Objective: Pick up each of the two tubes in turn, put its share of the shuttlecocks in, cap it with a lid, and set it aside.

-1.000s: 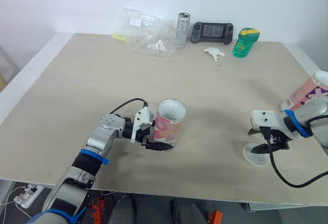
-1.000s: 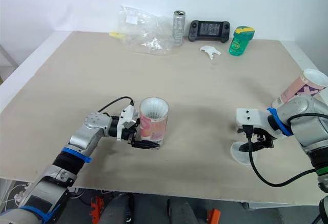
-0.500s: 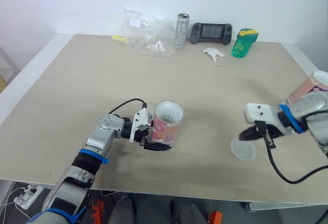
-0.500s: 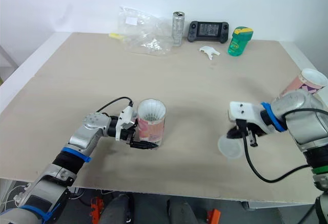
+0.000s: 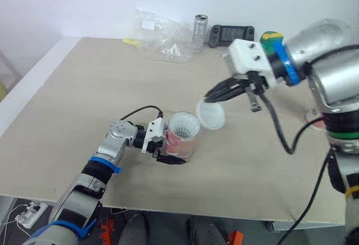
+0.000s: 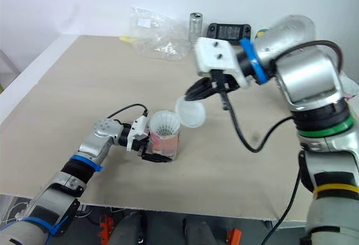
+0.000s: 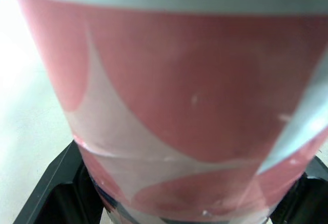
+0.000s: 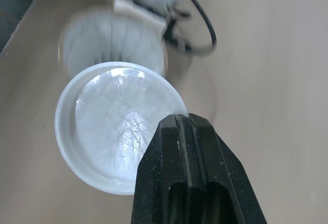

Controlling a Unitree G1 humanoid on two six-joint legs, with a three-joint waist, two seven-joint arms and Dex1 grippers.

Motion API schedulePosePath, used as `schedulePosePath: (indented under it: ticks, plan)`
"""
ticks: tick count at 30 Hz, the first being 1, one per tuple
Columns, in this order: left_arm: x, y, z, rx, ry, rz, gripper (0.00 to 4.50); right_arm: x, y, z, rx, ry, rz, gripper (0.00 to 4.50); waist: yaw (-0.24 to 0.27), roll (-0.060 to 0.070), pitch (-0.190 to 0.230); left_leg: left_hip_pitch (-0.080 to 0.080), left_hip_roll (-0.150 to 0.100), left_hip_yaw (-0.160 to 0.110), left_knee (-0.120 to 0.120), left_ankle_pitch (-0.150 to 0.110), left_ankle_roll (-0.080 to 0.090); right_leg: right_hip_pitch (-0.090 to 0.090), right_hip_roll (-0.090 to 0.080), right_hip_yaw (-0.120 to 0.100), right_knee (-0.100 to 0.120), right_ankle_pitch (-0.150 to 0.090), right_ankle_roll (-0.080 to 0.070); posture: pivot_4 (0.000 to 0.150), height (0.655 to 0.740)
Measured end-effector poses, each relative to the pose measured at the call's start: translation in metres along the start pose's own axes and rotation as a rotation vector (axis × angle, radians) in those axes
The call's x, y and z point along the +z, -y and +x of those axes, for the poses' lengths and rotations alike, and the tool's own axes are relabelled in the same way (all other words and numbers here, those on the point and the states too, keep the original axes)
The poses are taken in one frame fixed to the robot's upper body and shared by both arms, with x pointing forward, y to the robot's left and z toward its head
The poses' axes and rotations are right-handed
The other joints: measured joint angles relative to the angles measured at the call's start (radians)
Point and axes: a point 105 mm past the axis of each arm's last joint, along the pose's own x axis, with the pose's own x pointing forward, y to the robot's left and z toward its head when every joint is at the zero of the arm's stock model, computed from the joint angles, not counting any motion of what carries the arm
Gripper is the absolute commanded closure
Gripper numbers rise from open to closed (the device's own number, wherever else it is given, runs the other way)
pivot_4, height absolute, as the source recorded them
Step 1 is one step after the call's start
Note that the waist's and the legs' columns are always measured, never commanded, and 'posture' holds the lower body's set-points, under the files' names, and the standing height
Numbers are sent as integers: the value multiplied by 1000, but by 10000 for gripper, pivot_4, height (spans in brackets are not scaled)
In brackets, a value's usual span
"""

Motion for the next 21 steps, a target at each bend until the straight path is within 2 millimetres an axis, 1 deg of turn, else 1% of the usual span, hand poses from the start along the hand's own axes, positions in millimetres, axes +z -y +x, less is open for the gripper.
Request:
schedulePosePath:
  ticks: [2,4,9,14,21]
  plan:
    - [0,0,0,-1,0,0,8828,0,1,6,16,-4,-10,44648,1,0,0,-1,0,0,0,0,0,0,0,0,0,0,0,1500,7394]
    - [-1,0,-1,-1,0,-2,8828,-1,4,8,15,-1,-9,44648,1,0,0,-1,0,0,0,0,0,-1,0,0,0,0,0,1500,7394]
    - [0,0,-1,-1,-1,-1,8828,11,5,10,27,11,-66,44648,1,0,0,-1,1,0,0,0,0,-1,1,0,0,0,-1,1500,7394]
    - [0,0,-1,0,-2,-2,8828,22,1,13,48,33,-114,44648,1,0,0,-1,1,0,0,0,0,-1,1,0,0,0,-1,1500,7394]
    - [0,0,-1,1,-2,-4,8828,29,-1,16,63,46,-148,44648,1,0,0,0,1,0,0,0,0,-1,1,0,0,0,-1,1500,7394]
